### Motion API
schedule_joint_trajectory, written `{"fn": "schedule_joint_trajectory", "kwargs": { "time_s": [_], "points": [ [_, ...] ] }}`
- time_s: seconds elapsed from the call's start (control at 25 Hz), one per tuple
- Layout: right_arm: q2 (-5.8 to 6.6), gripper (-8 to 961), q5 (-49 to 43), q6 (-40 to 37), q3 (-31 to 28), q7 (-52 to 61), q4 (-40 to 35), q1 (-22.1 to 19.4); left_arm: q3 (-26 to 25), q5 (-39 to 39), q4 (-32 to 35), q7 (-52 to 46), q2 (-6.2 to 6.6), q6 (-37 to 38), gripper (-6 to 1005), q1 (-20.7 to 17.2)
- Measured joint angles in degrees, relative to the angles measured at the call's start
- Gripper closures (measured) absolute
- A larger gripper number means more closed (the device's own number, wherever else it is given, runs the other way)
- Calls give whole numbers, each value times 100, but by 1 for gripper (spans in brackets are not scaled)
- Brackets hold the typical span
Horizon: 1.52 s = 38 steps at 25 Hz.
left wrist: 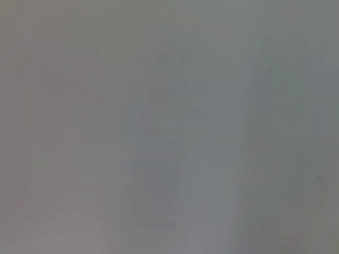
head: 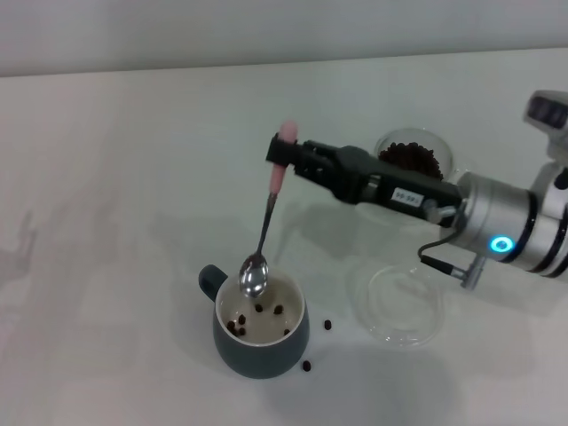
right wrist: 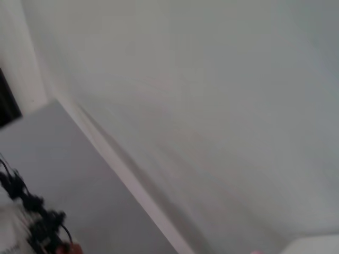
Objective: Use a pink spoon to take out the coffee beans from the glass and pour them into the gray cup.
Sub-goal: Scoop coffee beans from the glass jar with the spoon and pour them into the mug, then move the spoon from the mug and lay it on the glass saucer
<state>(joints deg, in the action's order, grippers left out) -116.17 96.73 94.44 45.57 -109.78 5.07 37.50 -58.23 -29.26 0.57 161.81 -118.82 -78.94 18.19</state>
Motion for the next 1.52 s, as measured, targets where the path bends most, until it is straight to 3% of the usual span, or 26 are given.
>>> {"fn": "schedule_joint_trajectory", "kwargs": {
  "time_s": [0.32,0.8,1.52],
  "points": [
    [55,805,12,215,-181,546,-597,-520,8,-1,-5,6,4,2,434,1],
    [214,805,-21,-278,-240,1160,-1677,-1651,23,-1,30,9,15,1,434,53],
    [202,806,-219,-1009,-179,1112,-1688,-1929,41,34,40,9,18,4,433,125]
  ]
}}
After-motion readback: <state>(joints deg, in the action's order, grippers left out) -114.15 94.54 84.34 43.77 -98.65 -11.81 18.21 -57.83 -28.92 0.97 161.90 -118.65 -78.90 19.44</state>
